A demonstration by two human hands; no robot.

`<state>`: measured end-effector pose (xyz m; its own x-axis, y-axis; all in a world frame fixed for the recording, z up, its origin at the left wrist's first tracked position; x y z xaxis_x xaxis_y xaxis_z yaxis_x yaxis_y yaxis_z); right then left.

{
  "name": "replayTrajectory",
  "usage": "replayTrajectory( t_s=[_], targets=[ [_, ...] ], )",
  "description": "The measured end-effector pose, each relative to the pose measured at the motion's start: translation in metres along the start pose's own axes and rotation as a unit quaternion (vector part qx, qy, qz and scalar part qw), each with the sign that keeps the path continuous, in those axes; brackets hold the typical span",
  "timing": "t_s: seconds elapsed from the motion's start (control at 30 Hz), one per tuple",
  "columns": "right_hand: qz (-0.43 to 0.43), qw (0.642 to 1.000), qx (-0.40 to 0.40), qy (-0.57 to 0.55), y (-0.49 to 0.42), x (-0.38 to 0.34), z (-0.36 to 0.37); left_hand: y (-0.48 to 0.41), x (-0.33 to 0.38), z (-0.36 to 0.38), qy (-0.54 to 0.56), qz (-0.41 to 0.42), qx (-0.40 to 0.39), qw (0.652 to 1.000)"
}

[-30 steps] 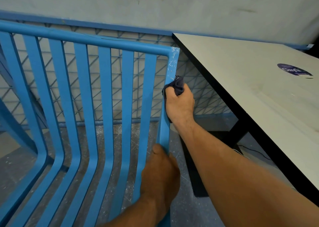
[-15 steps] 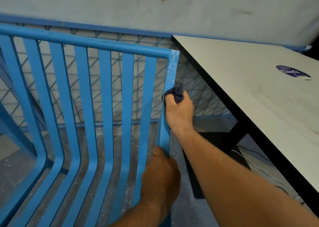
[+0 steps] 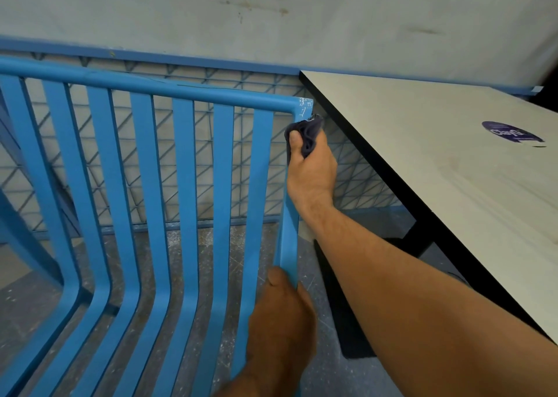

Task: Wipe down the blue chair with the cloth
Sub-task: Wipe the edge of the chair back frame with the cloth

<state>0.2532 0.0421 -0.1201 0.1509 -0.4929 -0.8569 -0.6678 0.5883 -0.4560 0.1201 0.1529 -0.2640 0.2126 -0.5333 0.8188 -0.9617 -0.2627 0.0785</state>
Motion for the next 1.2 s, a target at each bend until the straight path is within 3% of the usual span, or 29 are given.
replayTrajectory(
  t_s=[0.17, 0.3, 0.47, 0.6, 0.67, 0.73, 0.83, 0.97, 1.13, 1.2],
  targets=[
    [-0.080, 0.995, -0.044, 0.036, 0.032, 0.015, 0.005, 0.000, 0.000, -0.003, 0.003, 0.001, 0.018, 1.000],
    [-0.144, 0.986, -0.054, 0.066, -0.006, -0.018, 0.017, -0.003, -0.001, -0.002, 0.009, 0.001, 0.013, 1.000],
    [-0.235, 0.960, -0.076, 0.131, -0.039, -0.053, 0.018, -0.005, 0.006, 0.000, -0.049, 0.063, 0.018, 0.997],
    [-0.191, 0.948, -0.110, 0.231, -0.074, -0.064, 0.020, -0.006, 0.006, 0.000, -0.077, 0.048, 0.032, 0.995],
    [-0.143, 0.949, -0.097, 0.262, -0.083, -0.065, 0.020, -0.004, 0.007, 0.000, -0.089, 0.052, 0.029, 0.994],
    [-0.151, 0.948, -0.079, 0.270, -0.077, -0.064, 0.022, -0.004, 0.006, 0.001, -0.096, 0.050, 0.025, 0.994],
    [-0.259, 0.935, -0.076, 0.229, -0.052, -0.070, 0.029, -0.006, 0.006, 0.000, -0.108, 0.042, 0.032, 0.993],
    [-0.388, 0.868, -0.131, 0.283, -0.043, -0.078, 0.040, -0.006, 0.003, 0.000, -0.102, 0.029, 0.033, 0.994],
    [-0.344, 0.832, -0.191, 0.392, -0.061, -0.098, 0.055, -0.004, 0.006, 0.000, -0.091, 0.046, 0.043, 0.994],
    [-0.317, 0.839, -0.208, 0.389, -0.065, -0.104, 0.059, -0.003, 0.006, 0.000, -0.086, 0.051, 0.040, 0.994]
  ],
)
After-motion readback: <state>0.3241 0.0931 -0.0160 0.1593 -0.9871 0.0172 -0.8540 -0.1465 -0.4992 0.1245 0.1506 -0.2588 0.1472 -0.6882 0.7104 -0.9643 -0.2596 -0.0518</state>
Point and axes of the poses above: each hand's wrist, its own y-axis away from the middle knuckle, its own z-axis out of the palm, x = y × z, the point moved 10 cm from there along -y, towards the middle knuckle, and after that the axes turned 12 degrees about x, right-handed, at the moved point
